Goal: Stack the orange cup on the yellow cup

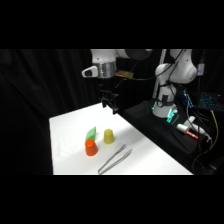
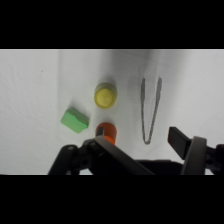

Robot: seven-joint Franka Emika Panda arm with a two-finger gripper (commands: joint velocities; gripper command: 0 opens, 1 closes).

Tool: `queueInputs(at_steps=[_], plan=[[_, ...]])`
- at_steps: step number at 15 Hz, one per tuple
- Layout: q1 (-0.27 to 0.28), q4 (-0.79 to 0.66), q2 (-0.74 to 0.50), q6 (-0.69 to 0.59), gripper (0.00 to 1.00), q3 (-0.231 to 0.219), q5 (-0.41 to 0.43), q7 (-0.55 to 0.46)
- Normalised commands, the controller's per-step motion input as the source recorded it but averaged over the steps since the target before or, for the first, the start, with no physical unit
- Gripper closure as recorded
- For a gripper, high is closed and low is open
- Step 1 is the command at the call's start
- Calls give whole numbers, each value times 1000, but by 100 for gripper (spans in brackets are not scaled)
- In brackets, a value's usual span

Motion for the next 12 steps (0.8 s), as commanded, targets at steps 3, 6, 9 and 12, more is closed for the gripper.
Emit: queueInputs(at_steps=[3, 6, 9, 12], plan=[[-18, 43, 28, 15, 0, 6, 9, -5], [-39, 209, 166, 77, 0, -14, -47, 0], [-44, 342, 277, 101, 0, -19, -95, 13], [-39, 411, 337, 57, 0, -12, -86, -11]])
